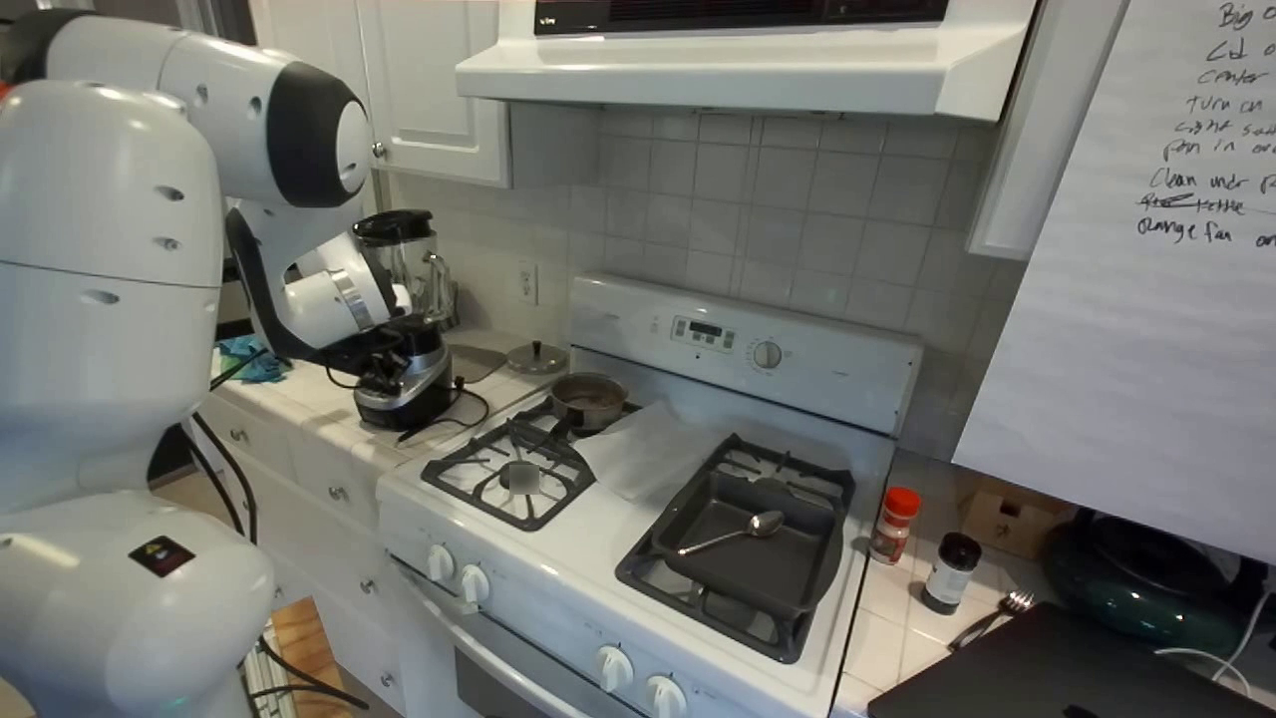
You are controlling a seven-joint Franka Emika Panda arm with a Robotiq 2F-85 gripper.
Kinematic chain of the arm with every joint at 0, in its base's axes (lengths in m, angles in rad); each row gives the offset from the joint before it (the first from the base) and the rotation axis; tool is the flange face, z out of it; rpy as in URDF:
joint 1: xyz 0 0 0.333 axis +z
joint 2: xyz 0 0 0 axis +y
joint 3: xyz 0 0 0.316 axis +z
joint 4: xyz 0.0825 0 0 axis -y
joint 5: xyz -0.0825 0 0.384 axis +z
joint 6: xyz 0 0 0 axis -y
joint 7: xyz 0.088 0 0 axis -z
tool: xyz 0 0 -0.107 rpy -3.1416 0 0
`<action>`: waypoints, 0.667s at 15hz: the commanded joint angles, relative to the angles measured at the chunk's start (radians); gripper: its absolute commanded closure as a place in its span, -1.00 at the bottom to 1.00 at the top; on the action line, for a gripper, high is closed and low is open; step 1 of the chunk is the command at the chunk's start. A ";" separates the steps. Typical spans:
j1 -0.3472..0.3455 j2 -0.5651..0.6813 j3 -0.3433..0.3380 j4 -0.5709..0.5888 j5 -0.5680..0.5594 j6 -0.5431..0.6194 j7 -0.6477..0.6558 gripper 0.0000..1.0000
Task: Press a button on the blender
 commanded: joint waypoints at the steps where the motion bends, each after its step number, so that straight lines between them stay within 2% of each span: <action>1: 0.036 -0.027 -0.001 -0.024 0.186 -0.018 -0.082 1.00; 3: 0.048 -0.067 -0.010 -0.038 0.281 -0.021 -0.131 1.00; 5: 0.068 -0.113 -0.030 -0.053 0.330 -0.035 -0.156 1.00; 10: 0.091 -0.243 -0.061 -0.094 0.330 -0.092 -0.158 1.00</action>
